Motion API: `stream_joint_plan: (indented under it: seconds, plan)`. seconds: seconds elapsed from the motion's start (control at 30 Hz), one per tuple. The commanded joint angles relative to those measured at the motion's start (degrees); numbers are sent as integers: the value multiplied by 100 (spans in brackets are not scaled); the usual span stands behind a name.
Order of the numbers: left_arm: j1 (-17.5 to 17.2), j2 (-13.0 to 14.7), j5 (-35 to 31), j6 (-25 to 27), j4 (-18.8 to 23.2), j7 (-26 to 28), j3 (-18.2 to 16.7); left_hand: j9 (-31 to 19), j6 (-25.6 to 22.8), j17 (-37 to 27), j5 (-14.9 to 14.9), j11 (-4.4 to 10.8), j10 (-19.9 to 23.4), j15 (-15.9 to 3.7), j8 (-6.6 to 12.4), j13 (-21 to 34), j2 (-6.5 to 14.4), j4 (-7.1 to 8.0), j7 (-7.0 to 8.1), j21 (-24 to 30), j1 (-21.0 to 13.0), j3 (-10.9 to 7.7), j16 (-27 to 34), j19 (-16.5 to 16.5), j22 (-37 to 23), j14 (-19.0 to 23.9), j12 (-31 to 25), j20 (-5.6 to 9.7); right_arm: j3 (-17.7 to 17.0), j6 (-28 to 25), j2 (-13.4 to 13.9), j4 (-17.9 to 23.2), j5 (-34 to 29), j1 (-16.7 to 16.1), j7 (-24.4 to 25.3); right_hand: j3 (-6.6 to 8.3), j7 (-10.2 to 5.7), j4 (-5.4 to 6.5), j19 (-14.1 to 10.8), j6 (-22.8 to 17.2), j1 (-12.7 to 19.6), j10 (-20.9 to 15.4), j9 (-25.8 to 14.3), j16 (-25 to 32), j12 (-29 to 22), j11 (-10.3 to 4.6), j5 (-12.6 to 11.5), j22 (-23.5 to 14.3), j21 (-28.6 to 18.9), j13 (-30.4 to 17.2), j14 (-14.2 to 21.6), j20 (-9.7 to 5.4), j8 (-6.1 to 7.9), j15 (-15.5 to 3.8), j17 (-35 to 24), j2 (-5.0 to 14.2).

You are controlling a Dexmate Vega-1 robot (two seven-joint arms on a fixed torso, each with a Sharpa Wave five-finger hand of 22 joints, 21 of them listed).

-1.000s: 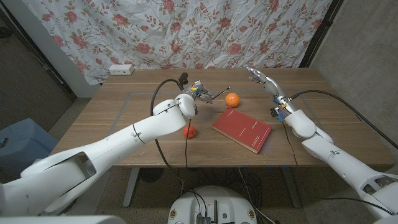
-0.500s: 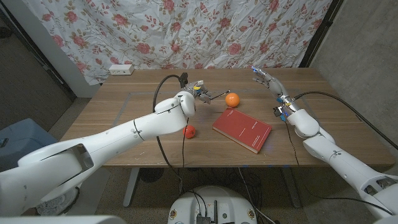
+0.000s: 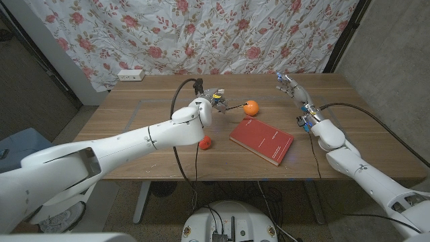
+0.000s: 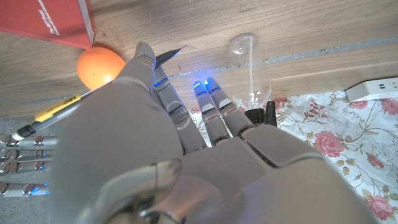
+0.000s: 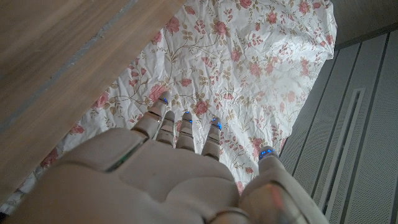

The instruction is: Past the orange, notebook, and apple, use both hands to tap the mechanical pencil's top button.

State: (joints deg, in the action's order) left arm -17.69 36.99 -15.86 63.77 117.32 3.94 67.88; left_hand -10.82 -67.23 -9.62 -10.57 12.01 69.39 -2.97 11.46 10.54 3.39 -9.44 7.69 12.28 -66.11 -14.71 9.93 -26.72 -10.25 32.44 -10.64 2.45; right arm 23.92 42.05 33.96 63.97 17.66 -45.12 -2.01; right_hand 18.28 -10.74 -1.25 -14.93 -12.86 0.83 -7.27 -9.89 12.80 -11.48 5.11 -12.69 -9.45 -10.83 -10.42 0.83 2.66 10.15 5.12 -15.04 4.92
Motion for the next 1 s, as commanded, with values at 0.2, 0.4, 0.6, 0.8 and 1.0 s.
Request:
stream_joint_plan:
  seconds: [0.2,0.4,0.6,0.8,1.0]
  plan:
    - [423,5,-815,-86,-203,-708,619,-4,-45,-6,-34,96,147,-984,30,20,49,0,37,-5,-23,31,21,20,-21,-8,-34,497,-140,-487,-18,250,505,-234,-32,5,17,43,-22,61,-7,-34,-11,35,13,18,-26,-11,10,-17,15,12,-8,40,-38,4]
    - [511,20,-1144,-257,-261,-997,755,-3,-44,-7,-34,95,156,-983,29,21,47,1,49,-5,-20,36,23,20,-19,-7,-38,499,-186,-628,-2,382,599,-329,6,-1,43,58,-16,76,-9,-22,-11,36,21,22,-27,-11,12,-18,18,12,-3,43,-42,3]
    - [529,-12,-1448,-396,-343,-1306,792,-2,-43,-10,-34,95,159,-986,27,21,53,4,58,-5,-18,38,29,20,-18,4,-39,494,-234,-758,-31,481,780,-406,-8,-7,67,71,-13,87,-9,-11,-11,33,27,28,-29,-11,14,-18,11,5,3,38,-45,3]
    - [540,-73,-1800,-595,-480,-1596,810,0,-48,-11,-35,96,154,-990,28,21,54,1,60,-7,-23,39,33,24,-17,13,-38,501,-286,-728,-134,481,1126,-442,-244,-9,102,82,-5,109,-6,-7,-11,29,29,27,-30,-11,16,-18,4,5,2,34,-47,6]
    - [521,-154,-2210,-844,-645,-1902,808,1,-51,-11,-35,96,154,-990,29,21,52,-1,78,-10,-25,41,34,30,-16,19,-38,506,-341,-901,-116,629,1325,-519,-318,2,263,101,48,103,10,3,-11,18,34,29,-37,-10,33,-19,-25,2,18,37,-52,38]
